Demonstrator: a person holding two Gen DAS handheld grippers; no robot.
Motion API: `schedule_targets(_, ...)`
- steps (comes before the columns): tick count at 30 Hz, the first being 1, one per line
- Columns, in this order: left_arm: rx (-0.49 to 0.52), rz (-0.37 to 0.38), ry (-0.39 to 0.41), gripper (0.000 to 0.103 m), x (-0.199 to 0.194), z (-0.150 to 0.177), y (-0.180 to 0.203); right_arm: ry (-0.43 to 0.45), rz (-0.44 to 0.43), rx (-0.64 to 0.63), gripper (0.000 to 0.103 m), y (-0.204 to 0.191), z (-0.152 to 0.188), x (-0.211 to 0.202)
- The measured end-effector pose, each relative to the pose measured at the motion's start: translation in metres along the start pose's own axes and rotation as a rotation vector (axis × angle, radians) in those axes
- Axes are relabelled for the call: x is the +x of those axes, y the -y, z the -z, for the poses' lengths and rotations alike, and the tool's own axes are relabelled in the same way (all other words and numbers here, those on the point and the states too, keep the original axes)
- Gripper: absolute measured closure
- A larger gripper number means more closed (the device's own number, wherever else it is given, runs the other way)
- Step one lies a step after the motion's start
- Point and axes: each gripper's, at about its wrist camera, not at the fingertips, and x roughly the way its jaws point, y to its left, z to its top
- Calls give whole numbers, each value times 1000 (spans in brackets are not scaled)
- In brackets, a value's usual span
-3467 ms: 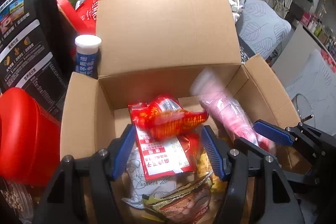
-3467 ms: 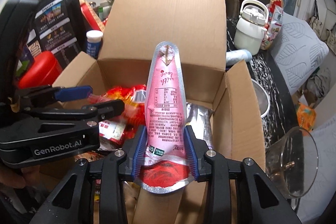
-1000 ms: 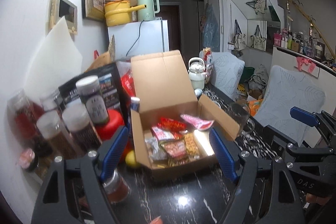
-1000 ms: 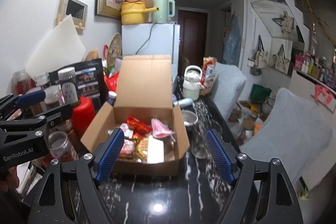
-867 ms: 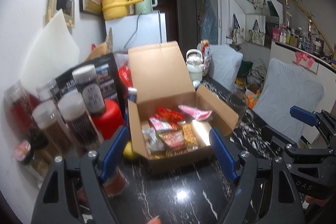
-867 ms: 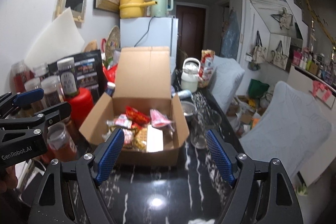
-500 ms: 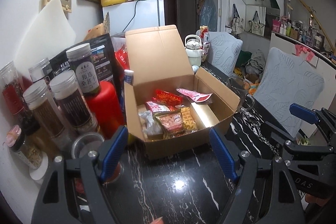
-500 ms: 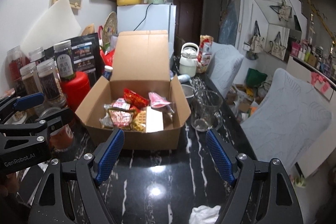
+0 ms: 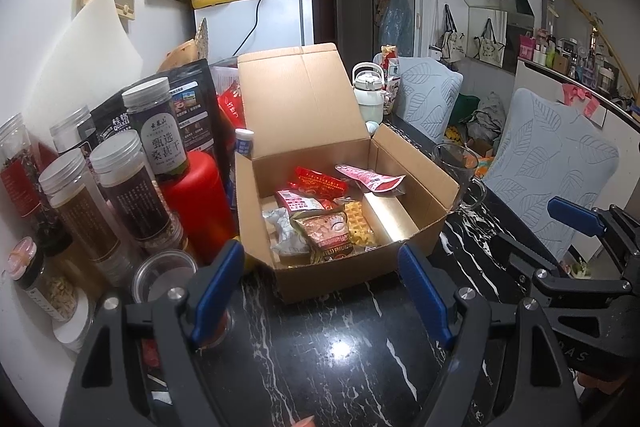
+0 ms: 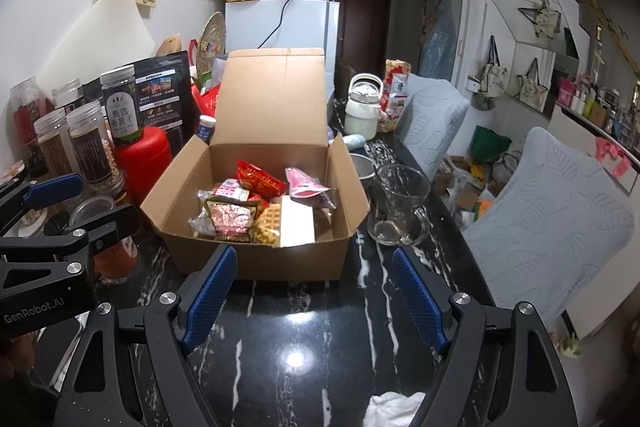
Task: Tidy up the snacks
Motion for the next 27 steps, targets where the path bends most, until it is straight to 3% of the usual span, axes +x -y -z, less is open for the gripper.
schedule_targets(27,1,15,-37,24,7,4,1,-21,14,-9,22,2,5,7)
